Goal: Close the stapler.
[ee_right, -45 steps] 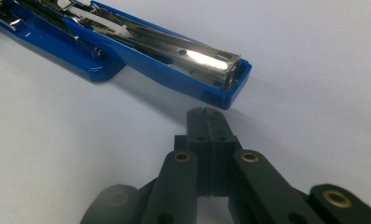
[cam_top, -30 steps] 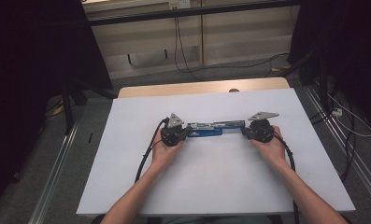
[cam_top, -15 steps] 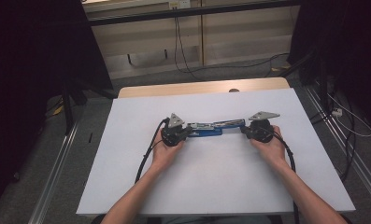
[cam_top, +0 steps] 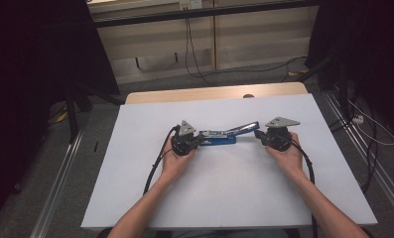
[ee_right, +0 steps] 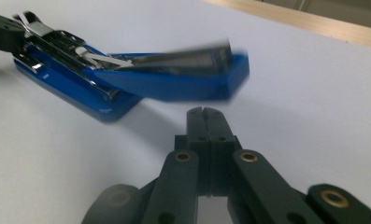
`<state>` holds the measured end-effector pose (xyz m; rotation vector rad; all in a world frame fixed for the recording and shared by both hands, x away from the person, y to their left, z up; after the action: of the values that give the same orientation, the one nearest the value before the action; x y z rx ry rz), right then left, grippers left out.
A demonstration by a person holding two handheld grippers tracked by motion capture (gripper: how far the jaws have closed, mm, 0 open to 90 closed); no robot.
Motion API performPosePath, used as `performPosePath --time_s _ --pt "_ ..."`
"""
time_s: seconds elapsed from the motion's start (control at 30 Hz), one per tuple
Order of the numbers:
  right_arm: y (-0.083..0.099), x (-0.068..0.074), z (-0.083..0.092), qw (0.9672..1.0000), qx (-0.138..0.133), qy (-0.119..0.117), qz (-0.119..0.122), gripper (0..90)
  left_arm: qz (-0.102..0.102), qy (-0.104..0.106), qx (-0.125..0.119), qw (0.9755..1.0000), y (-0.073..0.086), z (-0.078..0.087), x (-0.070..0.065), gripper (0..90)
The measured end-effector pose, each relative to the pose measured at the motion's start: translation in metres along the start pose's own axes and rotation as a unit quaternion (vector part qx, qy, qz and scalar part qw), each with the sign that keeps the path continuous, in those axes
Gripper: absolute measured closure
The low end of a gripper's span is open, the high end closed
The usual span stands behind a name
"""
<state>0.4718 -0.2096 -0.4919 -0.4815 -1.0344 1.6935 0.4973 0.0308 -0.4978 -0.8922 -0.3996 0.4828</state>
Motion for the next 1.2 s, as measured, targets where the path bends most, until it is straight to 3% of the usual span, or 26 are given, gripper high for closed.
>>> performPosePath --time_s 0.43,0.57,0.8,0.97,1.07,1.2 --pt "0.001 -0.001 0.000 1.0000 -0.001 -0.004 -0.009 90.0 0.000 -0.004 -0.001 1.0000 0.000 0.000 0.000 90.0" --pt "0.000 0.001 0.000 0.9999 -0.005 -0.008 -0.013 88.1 -0.011 -0.013 0.002 0.9999 0.000 0.000 0.000 90.0" --pt "-0.005 0.003 0.003 0.9996 -0.021 -0.016 -0.010 82.6 0.000 -0.013 0.005 0.9999 0.000 0.002 -0.001 86.7" --pt "-0.006 0.002 0.004 0.9991 -0.029 -0.018 -0.025 74.3 0.009 -0.005 0.006 0.9999 0.002 0.005 -0.004 83.3" --pt "-0.006 0.003 0.004 0.9989 -0.031 -0.017 -0.030 68.0 0.004 -0.005 0.010 0.9999 0.004 0.008 -0.005 79.8" --pt "-0.006 0.005 0.006 0.9987 -0.031 -0.020 -0.035 55.0 0.003 -0.004 0.009 0.9999 0.006 0.012 -0.007 72.6"
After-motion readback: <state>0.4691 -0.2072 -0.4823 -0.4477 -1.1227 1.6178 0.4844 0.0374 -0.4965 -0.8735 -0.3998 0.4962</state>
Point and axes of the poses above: each handheld gripper's, and its own axes: z roughly backward along the jaws, y roughly out of its underside, x roughly to its left, the point moved 8 cm from there along -z, roughly forward along the jaws, and after that the axes turned 10 degrees about -z, right-handed, at the moved point
